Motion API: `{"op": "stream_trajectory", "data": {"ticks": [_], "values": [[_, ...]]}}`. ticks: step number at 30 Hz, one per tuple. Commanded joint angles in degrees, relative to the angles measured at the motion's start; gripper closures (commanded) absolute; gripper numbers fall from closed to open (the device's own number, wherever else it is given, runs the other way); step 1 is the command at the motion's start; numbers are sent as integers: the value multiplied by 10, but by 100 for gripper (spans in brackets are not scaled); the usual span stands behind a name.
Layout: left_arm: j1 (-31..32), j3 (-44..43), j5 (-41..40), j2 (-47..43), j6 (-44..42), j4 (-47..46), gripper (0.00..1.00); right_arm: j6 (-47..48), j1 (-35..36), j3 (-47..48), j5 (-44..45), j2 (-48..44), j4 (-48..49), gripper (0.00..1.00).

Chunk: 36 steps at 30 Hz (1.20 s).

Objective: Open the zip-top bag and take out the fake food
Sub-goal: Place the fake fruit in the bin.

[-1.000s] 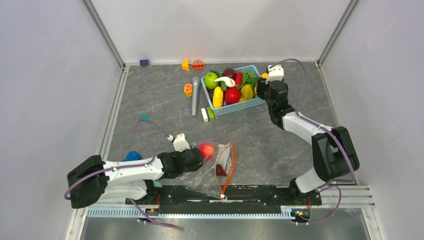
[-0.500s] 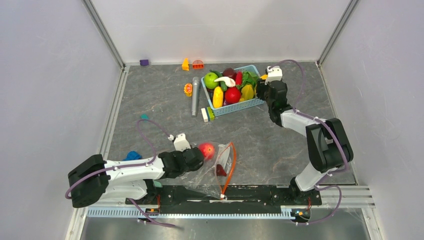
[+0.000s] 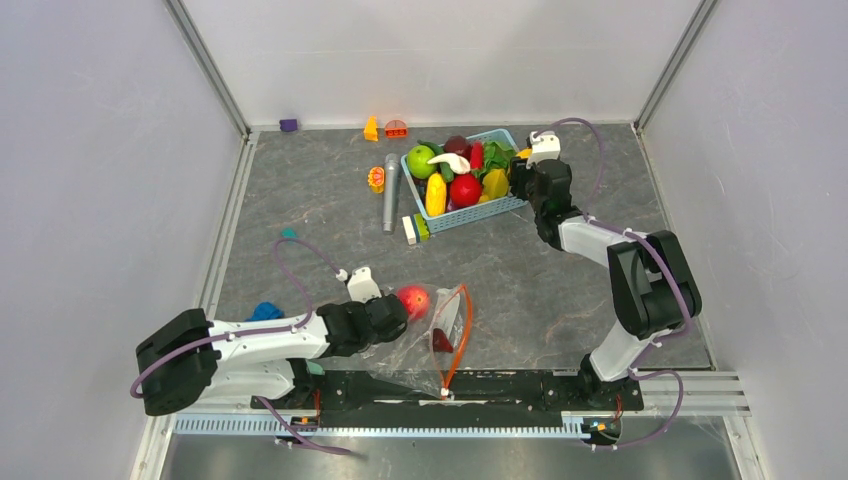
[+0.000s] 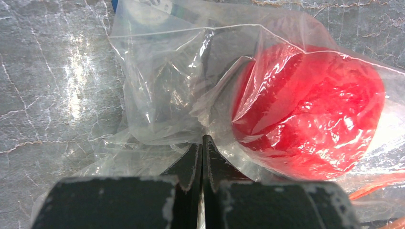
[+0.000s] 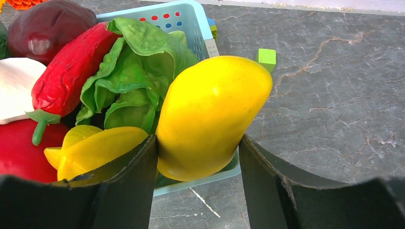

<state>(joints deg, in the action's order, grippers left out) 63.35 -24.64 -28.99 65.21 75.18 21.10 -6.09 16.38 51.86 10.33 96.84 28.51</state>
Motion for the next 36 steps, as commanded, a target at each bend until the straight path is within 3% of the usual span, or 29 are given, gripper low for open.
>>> {"op": "stream_trajectory", "data": {"ticks": [1,4,11,28,32,36], "values": [[-2,-3,-13,0,1,18,98,8,0,21,-7,-4,-12,51],[-2,-2,-13,-3,2,18,98,6,0,24,-7,-13,-13,41],[-2,-1,-15,-9,3,19,98,3,0,41,-11,-30,-22,30],[-2,-4,-15,-9,2,21,98,3,-1,45,-18,-43,-28,10],[-2,-5,-15,-6,2,21,98,1,0,46,-19,-46,-26,10],[-2,-6,-15,-6,2,21,98,0,0,47,-26,-48,-22,25]]}}
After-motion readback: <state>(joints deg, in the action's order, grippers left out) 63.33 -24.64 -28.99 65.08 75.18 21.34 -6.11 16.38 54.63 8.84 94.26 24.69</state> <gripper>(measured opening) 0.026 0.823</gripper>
